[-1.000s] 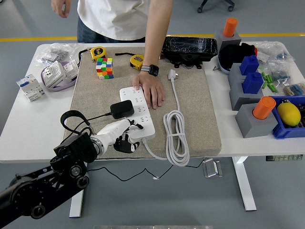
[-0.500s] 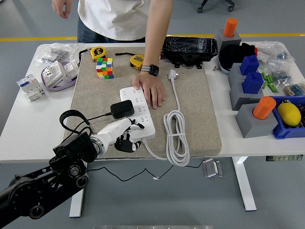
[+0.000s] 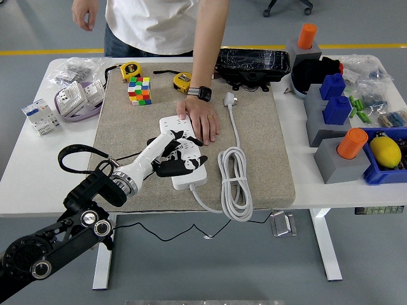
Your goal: Put the plug near the board,insert it into the board,press the button,pull the plug out
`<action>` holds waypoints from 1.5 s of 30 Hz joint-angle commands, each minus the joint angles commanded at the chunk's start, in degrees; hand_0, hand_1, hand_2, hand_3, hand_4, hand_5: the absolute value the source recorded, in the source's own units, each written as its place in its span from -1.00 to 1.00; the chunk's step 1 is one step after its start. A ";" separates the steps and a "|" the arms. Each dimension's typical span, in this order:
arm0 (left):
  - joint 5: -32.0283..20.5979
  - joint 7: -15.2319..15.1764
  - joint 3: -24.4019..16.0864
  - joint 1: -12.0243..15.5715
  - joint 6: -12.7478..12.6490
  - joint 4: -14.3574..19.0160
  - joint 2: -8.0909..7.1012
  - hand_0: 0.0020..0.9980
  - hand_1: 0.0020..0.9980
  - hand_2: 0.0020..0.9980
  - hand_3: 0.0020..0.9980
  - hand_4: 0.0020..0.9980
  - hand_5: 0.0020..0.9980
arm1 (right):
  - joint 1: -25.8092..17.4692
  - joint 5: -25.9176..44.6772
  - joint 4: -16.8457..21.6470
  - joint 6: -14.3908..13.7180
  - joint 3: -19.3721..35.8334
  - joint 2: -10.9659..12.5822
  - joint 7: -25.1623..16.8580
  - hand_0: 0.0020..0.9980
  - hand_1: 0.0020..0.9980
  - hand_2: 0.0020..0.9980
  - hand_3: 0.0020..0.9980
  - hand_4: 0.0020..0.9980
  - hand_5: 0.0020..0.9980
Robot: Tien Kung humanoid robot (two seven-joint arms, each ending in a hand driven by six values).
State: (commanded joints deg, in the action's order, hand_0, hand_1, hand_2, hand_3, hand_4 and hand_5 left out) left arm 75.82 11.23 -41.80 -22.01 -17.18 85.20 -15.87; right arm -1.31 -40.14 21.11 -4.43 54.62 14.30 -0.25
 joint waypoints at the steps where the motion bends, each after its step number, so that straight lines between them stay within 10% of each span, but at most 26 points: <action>1: -1.98 -0.93 -0.02 0.26 -1.01 -0.43 0.09 -0.62 -0.63 -0.52 -0.13 0.59 -0.30 | 0.06 0.01 -0.02 -0.01 0.01 -0.01 0.00 0.21 0.25 0.25 0.10 0.88 -0.04; 2: -3.91 -1.77 -0.05 0.52 -1.85 -0.76 0.16 -0.62 -0.63 -0.52 -0.13 0.59 -0.30 | 0.11 0.05 -0.05 -0.01 0.01 -0.03 0.00 0.21 0.25 0.25 0.10 0.88 -0.04; 3: -5.33 -2.37 -0.09 0.74 -2.21 -0.96 0.18 -0.38 -0.15 -0.16 -0.11 0.59 -0.33 | 0.15 0.05 -0.05 -0.01 0.03 -0.05 0.00 0.21 0.25 0.25 0.10 0.88 -0.04; 9: -13.95 -8.19 -0.69 2.11 -5.02 -1.57 -0.35 -0.15 0.04 0.04 0.03 0.58 -0.35 | 0.37 0.19 -0.14 -0.01 -0.32 -0.06 -0.02 0.21 0.25 0.25 0.10 0.89 -0.04; 31: -18.95 -11.23 -2.94 3.63 -7.17 -0.38 -2.30 -0.05 0.04 0.02 0.06 0.52 -0.39 | 1.54 0.61 -0.29 -0.05 -2.46 0.56 -0.11 0.22 0.25 0.25 0.10 0.89 -0.04; 32: -17.85 -10.49 -2.99 3.61 -6.71 -0.21 -2.40 -0.05 0.04 0.02 0.06 0.52 -0.39 | 1.56 0.62 -0.29 -0.04 -2.58 0.55 -0.11 0.22 0.25 0.25 0.10 0.89 -0.04; 33: -16.67 -9.74 -3.07 3.61 -6.13 -0.03 -2.47 -0.52 -0.50 -0.45 0.25 0.53 -0.42 | 1.57 0.63 -0.27 -0.03 -2.67 0.56 -0.11 0.21 0.25 0.25 0.10 0.89 -0.03; 38: -7.69 -3.17 -3.20 3.12 -0.97 1.93 -2.91 -0.52 -0.50 -0.45 0.25 0.53 -0.42 | 1.60 0.66 -0.30 -0.03 -3.08 0.74 -0.12 0.21 0.25 0.25 0.10 0.89 -0.03; 39: -5.59 -1.99 -3.10 2.99 -0.26 2.28 -2.96 -0.76 -0.86 -0.73 0.39 0.12 -1.00 | 1.60 0.66 -0.30 -0.03 -3.11 0.77 -0.11 0.21 0.25 0.25 0.10 0.89 -0.03; 44: 6.49 5.84 -1.48 2.01 5.14 3.90 -3.05 -0.76 -0.86 -0.73 0.39 0.12 -1.00 | 1.69 0.66 -0.22 -0.01 -3.35 1.03 -0.13 0.21 0.25 0.25 0.10 0.89 -0.03; 45: 8.72 7.44 -1.19 1.89 6.41 3.94 -3.04 -0.84 -0.87 -0.76 0.58 0.48 -1.00 | 1.72 0.67 -0.20 -0.01 -3.42 1.08 -0.13 0.22 0.25 0.25 0.10 0.88 -0.03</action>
State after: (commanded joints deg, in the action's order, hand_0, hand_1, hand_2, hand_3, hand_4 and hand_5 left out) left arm 84.54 18.67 -42.99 -20.12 -10.77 89.14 -18.91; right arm 0.41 -39.48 20.91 -4.43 51.20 15.37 -0.38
